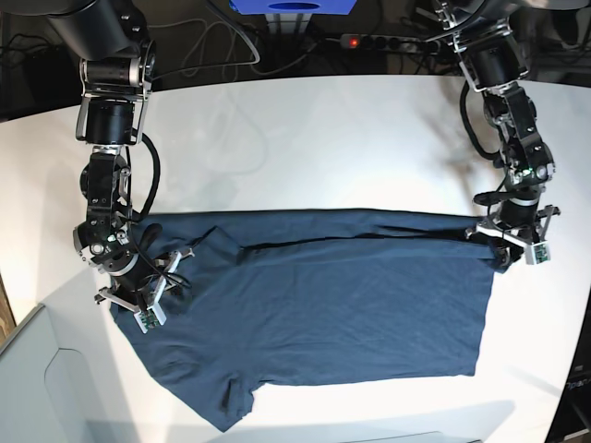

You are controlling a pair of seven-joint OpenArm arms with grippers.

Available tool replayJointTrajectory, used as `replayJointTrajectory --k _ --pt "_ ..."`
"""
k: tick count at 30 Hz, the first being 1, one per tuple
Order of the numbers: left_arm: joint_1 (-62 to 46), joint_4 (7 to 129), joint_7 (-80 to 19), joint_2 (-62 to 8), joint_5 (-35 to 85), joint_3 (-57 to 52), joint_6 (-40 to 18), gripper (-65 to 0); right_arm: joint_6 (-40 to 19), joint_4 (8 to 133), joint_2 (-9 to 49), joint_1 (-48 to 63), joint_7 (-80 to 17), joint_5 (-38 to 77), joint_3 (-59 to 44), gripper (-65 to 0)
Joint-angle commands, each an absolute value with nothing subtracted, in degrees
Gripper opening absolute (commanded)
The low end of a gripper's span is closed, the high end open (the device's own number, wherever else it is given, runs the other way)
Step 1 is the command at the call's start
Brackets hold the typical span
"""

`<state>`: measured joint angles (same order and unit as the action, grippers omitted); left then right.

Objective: Fold the T-shirt properly
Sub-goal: 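Lower the edge and open both grippers to release the fabric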

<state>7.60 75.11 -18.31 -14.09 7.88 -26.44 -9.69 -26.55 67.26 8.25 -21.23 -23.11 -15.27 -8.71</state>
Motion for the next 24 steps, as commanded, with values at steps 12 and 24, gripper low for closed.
replayJointTrajectory --k 12,24 --pt "4.26 84.7 -17.01 -14.37 8.92 -31.34 -9.63 -35.2 -27.3 75.56 10.24 -17.71 -21.85 -14.29 -9.27 -15.8" --pt "4.7 69.14 -16.22 -14.02 9.01 -31.34 -10.15 -35.3 -27.3 86.81 10.07 -6.02 -21.85 -14.46 -9.27 -15.8"
